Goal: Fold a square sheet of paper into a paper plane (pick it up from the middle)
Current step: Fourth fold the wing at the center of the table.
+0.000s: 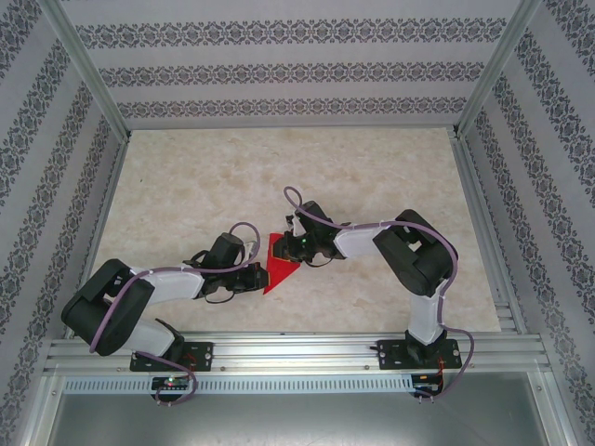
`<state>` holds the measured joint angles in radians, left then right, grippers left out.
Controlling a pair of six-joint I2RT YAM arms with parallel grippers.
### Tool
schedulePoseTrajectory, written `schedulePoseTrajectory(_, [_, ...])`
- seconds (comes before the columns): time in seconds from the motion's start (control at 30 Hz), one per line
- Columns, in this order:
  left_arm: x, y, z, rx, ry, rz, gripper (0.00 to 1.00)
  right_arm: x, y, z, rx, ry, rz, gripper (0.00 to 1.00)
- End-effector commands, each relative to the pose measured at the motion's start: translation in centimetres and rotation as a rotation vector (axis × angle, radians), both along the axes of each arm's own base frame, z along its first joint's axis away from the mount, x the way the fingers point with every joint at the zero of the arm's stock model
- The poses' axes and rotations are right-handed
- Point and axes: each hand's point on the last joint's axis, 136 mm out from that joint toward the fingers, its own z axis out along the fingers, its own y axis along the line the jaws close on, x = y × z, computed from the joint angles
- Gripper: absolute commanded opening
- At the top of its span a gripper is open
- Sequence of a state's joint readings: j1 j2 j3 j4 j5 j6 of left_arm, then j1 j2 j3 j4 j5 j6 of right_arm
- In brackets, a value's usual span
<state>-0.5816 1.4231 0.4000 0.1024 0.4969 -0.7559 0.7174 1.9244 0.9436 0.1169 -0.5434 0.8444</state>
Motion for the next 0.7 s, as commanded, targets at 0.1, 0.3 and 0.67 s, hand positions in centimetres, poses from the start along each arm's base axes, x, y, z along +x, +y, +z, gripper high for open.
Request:
schedulePoseTrajectory(0.1, [-0.6,0.6,-0.5,0.022,0.033,-0.016,0.06,1.1,-1.0,-0.8,-0.046,-0.022,-0.047,0.2])
schedulePoseTrajectory(0.3, [-0.5,0.7,-0.6,0.031,0.051,-0.009,0.0,1.2,-1.4,-1.0,-0.069,-0.022,-0.052,0.2])
schedulePoseTrajectory(0.67, [-1.0,0.7,-0.3,0.016,0.057,-0.021,0.14,0.0,-2.4,-3.5,-0.166,0.016,-0.044,0.2])
